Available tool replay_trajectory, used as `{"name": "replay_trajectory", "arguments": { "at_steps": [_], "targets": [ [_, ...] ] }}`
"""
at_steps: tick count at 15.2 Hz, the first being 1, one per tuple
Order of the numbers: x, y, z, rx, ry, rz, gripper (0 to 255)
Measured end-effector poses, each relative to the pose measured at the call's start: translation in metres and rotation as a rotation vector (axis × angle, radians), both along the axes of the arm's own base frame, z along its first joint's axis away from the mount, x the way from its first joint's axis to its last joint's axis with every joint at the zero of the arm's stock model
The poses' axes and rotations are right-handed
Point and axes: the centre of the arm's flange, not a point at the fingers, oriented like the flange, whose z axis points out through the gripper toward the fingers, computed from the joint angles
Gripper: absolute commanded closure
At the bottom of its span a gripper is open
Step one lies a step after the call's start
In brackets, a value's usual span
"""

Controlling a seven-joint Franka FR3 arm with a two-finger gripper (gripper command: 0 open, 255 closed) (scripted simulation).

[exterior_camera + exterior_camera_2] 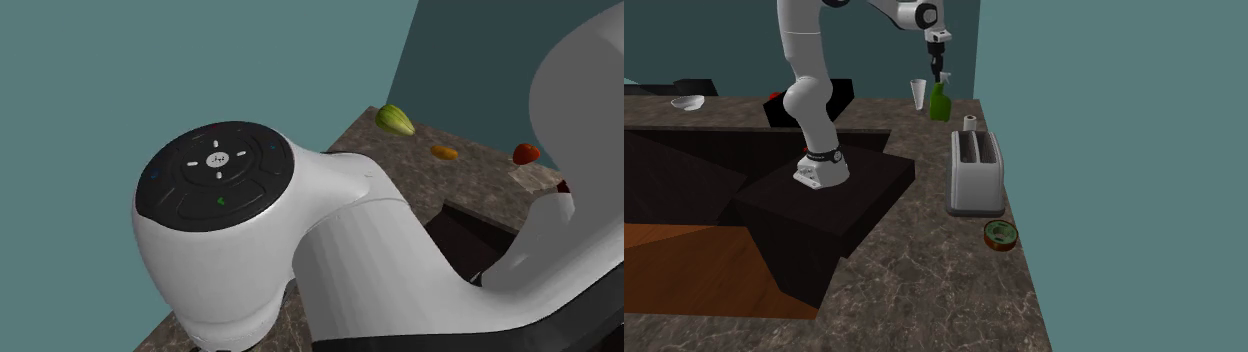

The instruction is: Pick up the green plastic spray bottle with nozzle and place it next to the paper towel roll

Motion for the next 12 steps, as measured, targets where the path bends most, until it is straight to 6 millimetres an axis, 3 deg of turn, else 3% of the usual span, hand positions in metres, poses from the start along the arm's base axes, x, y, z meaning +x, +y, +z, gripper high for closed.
{"name": "replay_trajectory", "arguments": {
  "at_steps": [12],
  "targets": [
    [-0.001, 0.001, -0.064, 0.000, 0.000, 0.000, 255]
  ]
}}
